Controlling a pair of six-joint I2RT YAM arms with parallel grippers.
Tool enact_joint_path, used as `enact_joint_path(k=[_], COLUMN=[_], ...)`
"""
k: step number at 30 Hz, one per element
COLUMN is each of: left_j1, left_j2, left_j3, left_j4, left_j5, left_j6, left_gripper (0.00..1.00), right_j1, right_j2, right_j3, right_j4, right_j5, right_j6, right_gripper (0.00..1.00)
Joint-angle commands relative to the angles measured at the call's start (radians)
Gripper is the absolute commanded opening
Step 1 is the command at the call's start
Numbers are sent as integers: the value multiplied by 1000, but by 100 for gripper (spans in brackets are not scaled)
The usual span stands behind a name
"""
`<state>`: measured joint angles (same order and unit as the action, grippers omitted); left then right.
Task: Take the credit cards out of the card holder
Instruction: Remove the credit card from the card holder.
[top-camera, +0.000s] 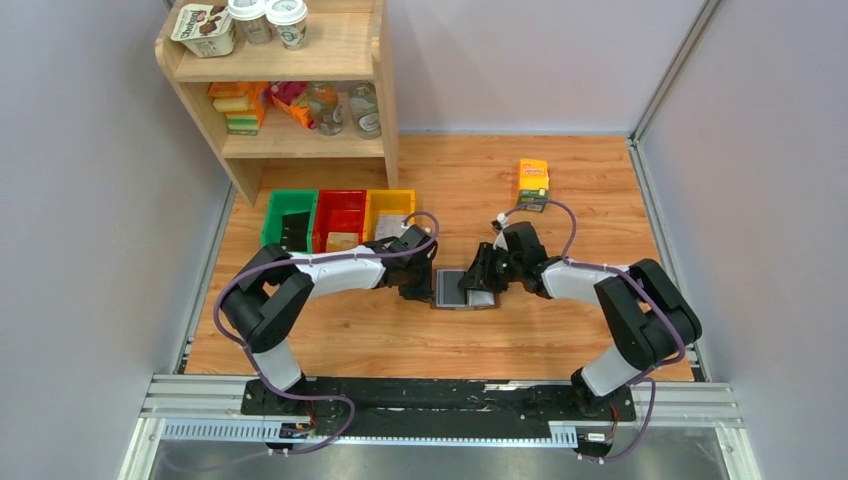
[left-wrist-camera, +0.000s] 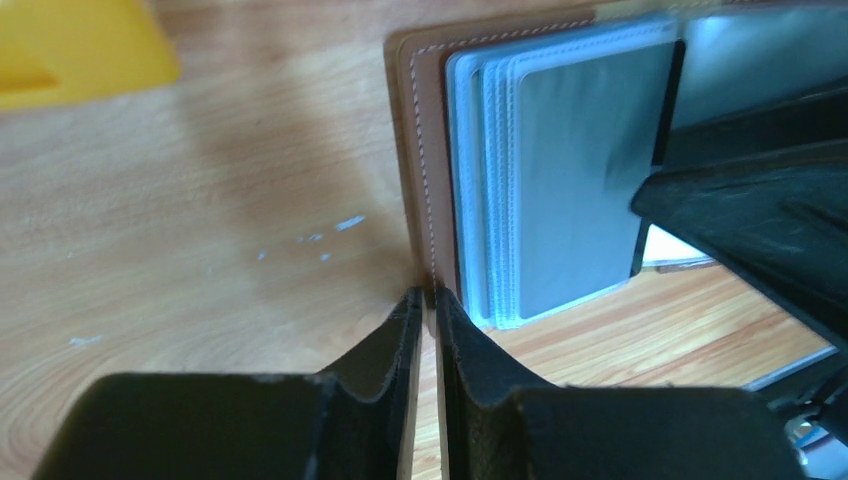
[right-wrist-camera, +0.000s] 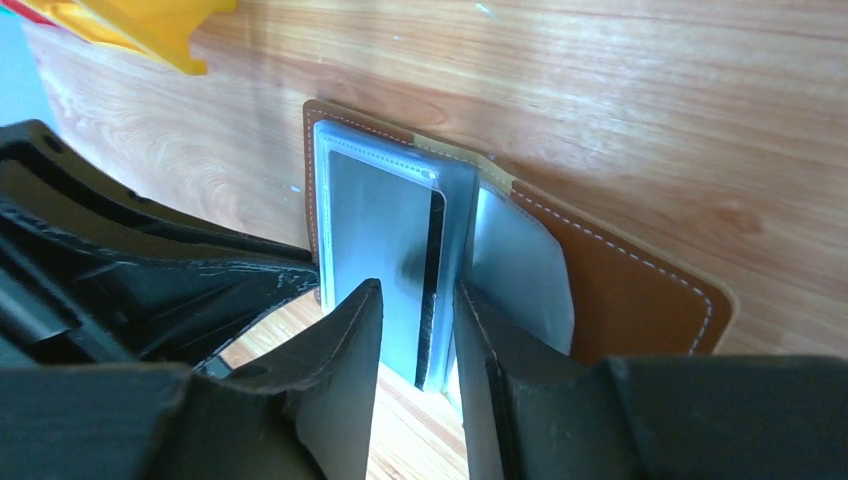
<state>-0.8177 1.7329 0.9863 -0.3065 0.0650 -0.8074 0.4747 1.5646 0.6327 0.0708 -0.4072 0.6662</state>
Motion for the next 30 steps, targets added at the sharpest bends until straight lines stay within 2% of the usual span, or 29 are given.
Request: enact_joint_path(k=[1,8,16,19,23,30], left_j1=[-5,-5,-3,-1,6,8], left_j2=[-62,-117,-202,-211,-164,-41], left_j3=[-49,-81,-63,-45,6,57], left_j4=[-29,-45,-39,-19,7,9], left_j5=[-27,-53,-96,-111,-88,-71], left_j6=[-15,-21,-30,-32,-13,4], left_gripper=[18,17,17,17,18,17], right_j1=[-1,4,4,4,5,5], right_j2=[14,-3,52,49,38,52], right_j3=[-10,-14,-18,-22,-22,-22], right_j4=[125,198,239,215,175,182], right_j5=[-88,-157,-177,-134,-84,-104], right_j6=[32,52,59,52,29,26], right_gripper=[34,27,26,27,28,28])
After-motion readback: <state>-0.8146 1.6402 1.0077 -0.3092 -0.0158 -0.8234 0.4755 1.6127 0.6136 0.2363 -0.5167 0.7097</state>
